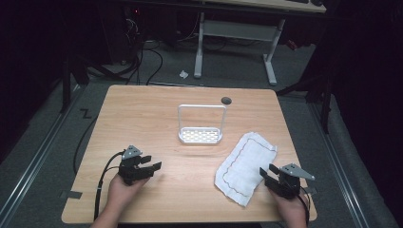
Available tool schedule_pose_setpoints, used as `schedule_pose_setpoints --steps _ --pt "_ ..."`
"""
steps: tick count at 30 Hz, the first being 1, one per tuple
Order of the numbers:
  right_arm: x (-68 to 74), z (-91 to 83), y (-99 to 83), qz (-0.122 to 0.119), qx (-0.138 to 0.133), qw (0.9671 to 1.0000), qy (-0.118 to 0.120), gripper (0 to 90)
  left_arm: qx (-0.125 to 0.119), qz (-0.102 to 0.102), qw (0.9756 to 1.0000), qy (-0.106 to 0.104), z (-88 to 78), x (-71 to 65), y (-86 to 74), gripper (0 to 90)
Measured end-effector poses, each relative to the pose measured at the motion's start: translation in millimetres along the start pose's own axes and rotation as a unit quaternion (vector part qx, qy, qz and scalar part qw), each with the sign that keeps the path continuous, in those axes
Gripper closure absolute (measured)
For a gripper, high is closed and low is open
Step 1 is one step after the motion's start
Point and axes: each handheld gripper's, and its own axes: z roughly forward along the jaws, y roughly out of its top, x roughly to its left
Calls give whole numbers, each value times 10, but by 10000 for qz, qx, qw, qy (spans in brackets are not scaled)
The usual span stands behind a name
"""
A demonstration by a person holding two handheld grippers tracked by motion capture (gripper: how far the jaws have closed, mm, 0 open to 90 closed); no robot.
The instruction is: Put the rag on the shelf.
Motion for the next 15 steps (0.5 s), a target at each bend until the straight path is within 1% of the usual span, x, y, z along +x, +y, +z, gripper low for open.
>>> schedule_pose_setpoints --steps 1,2,3,6,7,11,12,15 --pt "-3 -3 -8 1 -1 10000 -17 535 0 0 10000 0 0 0 0 448" --pt "-3 -3 -8 1 -1 10000 -17 535 23 -1 10000 -37 3 4 2 448" --pt "4 -10 -27 -46 25 10000 -14 534 41 59 10000 1 5 -6 8 464" --pt "9 -11 -42 -58 57 10000 -14 535 19 42 10000 -35 6 -23 14 462" --pt "-5 -5 -52 -94 66 9999 -16 535 15 49 10000 -37 8 -36 14 462" --pt "-34 12 -44 -26 52 10000 26 534 82 91 9999 10 40 -60 -4 464" --pt "-36 18 -34 -11 42 10000 31 534 84 61 9999 -7 47 -59 -10 464" --pt "-65 62 43 88 -42 9999 76 528 106 92 9999 22 52 -60 -15 475"
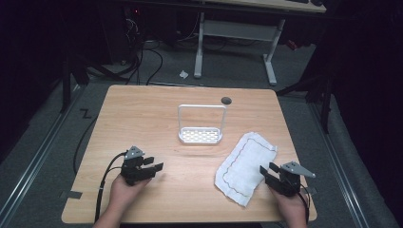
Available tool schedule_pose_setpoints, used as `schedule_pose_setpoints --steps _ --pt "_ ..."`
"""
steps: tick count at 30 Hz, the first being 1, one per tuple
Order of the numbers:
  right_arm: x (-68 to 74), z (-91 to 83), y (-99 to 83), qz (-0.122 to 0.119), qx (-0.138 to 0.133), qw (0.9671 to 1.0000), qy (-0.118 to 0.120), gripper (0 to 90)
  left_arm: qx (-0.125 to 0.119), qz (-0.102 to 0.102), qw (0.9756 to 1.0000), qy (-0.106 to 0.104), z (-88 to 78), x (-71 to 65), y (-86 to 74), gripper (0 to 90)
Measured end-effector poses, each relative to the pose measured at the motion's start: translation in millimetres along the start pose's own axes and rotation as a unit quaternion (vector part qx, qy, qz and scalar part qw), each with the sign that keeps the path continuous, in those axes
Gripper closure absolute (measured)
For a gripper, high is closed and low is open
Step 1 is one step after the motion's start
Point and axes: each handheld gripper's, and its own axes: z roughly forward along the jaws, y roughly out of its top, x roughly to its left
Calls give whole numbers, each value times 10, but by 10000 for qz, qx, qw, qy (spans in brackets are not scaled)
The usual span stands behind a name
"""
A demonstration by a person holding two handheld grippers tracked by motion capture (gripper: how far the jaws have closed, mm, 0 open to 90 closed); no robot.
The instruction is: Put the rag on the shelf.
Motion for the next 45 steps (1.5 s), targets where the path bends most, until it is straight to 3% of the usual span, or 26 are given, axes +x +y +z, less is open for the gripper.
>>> schedule_pose_setpoints --steps 3,6,7,8,9,10,15,19,26,29,36,43,45 --pt "-25 89 115 -46 -56 10000 -20 547 3 13 10000 -26 -22 -7 1 485" --pt "-75 230 221 -3 37 10000 92 678 19 23 10000 -42 -42 -12 -8 481" --pt "-87 284 246 -36 101 9999 87 760 38 21 10000 -30 -43 -10 -14 478" --pt "-87 284 246 -36 101 9999 87 760 38 21 10000 -30 -43 -10 -14 477" --pt "-104 412 296 -62 407 9992 -3 855 37 -6 10000 -34 -45 -1 -24 477" --pt "-115 448 304 -97 462 9989 -70 885 25 -41 10000 -39 -49 1 -27 477" --pt "-177 589 283 -33 814 9966 -120 900 -23 -63 9999 -77 -64 -1 -26 476" --pt "-131 579 248 -135 822 9965 -19 900 8 -31 10000 -80 -49 -4 -27 475" --pt "82 582 222 -466 821 9953 235 900 3 4 9999 -114 -42 -23 -15 480" --pt "236 590 225 -666 884 9930 411 900 -46 46 9999 -99 -52 -52 -11 486" --pt "448 582 203 -816 930 9896 734 900 -55 174 9997 -135 -31 -127 -5 509" --pt "706 595 190 -1025 976 9841 1073 900 -49 430 9988 -229 92 -338 -2 581" --pt "849 607 186 -1170 997 9806 1215 900 10 554 9977 -387 159 -457 1 594"
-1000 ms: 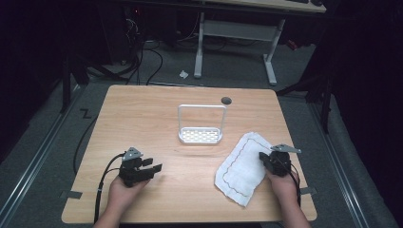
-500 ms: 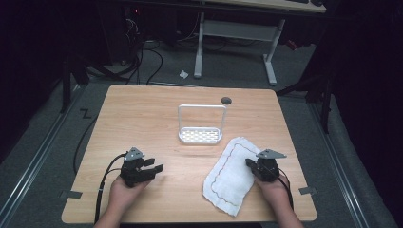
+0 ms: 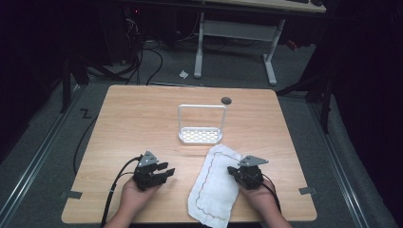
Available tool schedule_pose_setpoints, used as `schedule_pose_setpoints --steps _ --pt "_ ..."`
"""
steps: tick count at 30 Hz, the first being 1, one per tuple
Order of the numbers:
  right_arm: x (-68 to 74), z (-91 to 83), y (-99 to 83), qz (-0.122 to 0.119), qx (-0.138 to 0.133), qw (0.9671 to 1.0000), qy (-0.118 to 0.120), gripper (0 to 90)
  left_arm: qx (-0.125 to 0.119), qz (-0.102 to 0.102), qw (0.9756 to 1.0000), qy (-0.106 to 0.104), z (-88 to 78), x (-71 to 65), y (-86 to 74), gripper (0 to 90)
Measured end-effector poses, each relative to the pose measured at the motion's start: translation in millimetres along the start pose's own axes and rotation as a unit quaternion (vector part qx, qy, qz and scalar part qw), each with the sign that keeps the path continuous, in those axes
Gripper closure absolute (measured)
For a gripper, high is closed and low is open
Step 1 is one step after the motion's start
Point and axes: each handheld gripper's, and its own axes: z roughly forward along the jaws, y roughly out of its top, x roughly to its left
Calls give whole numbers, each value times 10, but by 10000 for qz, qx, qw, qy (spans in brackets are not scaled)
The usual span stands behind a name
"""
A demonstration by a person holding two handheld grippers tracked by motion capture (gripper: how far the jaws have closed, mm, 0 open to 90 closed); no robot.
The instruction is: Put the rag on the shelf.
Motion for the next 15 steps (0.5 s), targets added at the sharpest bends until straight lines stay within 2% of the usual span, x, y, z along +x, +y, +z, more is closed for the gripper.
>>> schedule_pose_setpoints --steps 2,3,4,5,7,9,10,13,15 --pt "49 16 12 -66 7 10000 40 900 11 39 10000 -59 21 -39 4 606" --pt "160 55 41 -211 11 9996 159 900 -1 91 9997 -215 54 -115 14 610" --pt "197 67 52 -268 21 9995 189 900 -28 92 9994 -340 66 -152 18 615" --pt "197 67 52 -268 21 9995 189 900 -28 92 9994 -340 66 -152 18 619" --pt "353 122 96 -451 44 9984 326 900 -34 120 9984 -548 99 -245 26 623" --pt "388 133 105 -479 52 9982 371 900 8 225 9978 -618 124 -316 30 627" --pt "492 163 125 -607 56 9970 477 900 82 350 9972 -659 157 -386 25 634" --pt "619 191 142 -827 53 9948 593 900 241 555 9962 -624 212 -469 2 641" --pt "684 203 151 -918 67 9935 665 900 304 607 9958 -610 230 -488 -9 646"
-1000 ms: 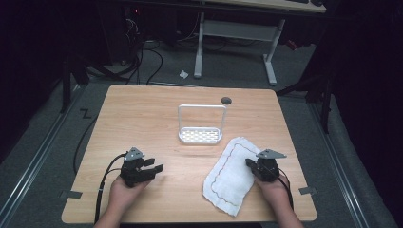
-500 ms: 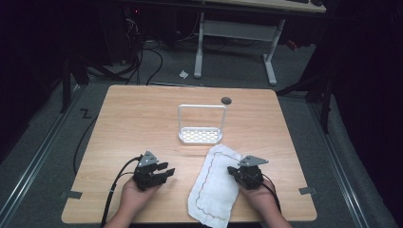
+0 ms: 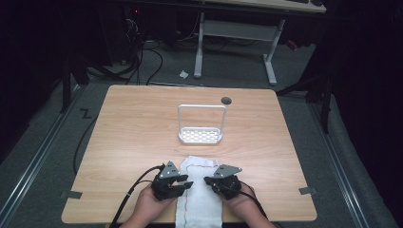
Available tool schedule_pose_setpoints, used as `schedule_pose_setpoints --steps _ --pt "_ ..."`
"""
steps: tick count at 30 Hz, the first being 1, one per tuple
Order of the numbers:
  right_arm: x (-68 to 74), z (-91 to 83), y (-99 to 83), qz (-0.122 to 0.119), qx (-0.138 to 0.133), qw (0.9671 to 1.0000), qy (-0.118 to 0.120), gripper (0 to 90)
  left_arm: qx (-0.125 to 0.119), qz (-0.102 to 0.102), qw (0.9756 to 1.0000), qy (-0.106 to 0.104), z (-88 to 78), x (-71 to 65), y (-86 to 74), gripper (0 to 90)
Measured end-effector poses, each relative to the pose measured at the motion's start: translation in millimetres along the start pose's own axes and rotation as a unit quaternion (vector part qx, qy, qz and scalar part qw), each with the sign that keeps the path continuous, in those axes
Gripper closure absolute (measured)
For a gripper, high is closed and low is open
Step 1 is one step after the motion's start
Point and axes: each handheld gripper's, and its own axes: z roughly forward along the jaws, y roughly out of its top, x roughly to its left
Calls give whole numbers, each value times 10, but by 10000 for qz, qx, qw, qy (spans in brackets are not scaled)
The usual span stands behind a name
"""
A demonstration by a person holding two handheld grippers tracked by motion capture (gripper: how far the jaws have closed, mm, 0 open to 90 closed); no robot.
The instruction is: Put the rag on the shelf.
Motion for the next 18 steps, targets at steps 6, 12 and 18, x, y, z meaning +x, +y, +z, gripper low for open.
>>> schedule_pose_setpoints --steps 6,12,18 --pt "6 -63 19 -18 -163 9998 -68 885 138 201 9997 90 41 -61 -25 658" --pt "-156 -117 -54 291 -141 9991 -266 878 274 290 9992 -51 14 -132 -36 666" --pt "-204 -106 -97 324 -112 9991 -238 870 -216 219 9993 202 -114 -61 16 661"
